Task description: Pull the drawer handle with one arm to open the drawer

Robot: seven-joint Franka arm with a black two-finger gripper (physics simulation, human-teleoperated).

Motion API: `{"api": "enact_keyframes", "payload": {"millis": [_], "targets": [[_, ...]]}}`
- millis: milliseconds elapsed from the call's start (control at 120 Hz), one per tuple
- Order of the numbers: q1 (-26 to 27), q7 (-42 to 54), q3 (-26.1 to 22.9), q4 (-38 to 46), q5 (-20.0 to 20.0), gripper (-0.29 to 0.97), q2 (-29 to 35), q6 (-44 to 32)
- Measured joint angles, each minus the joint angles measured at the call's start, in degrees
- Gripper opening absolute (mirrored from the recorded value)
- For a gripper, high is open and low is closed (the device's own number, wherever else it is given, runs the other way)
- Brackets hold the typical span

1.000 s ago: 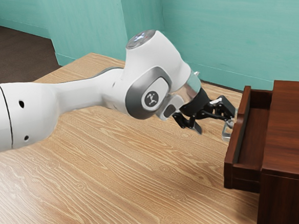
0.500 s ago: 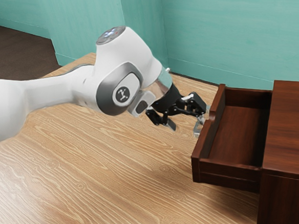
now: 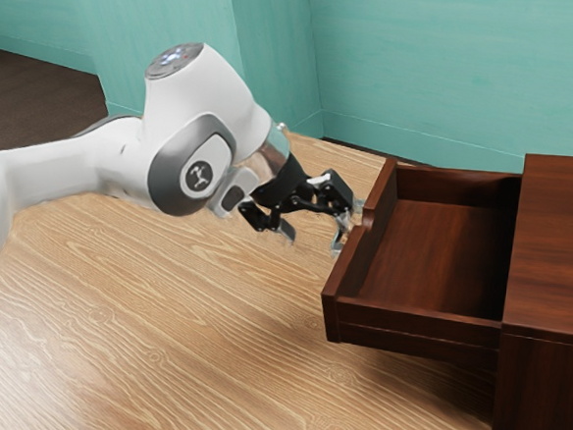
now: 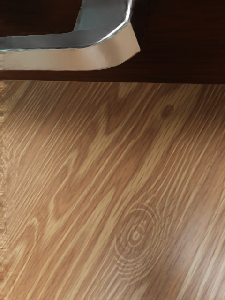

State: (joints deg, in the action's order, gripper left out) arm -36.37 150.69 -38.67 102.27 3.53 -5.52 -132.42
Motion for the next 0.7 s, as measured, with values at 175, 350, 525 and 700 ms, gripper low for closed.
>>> {"api": "enact_keyframes", "payload": {"millis": [175, 350, 525, 700], "targets": [[-0.81, -0.19, 0.03, -1.39, 1.03, 0.59, 5.62, 1.78], [1.65, -5.92, 3.38, -16.52, 1.93, 0.64, 13.88, 14.92], [13.06, -23.21, 21.16, -23.25, 0.05, 0.66, 13.84, 33.0], [27.29, -39.15, 38.03, -23.62, -0.53, 0.67, 13.15, 43.19]]}}
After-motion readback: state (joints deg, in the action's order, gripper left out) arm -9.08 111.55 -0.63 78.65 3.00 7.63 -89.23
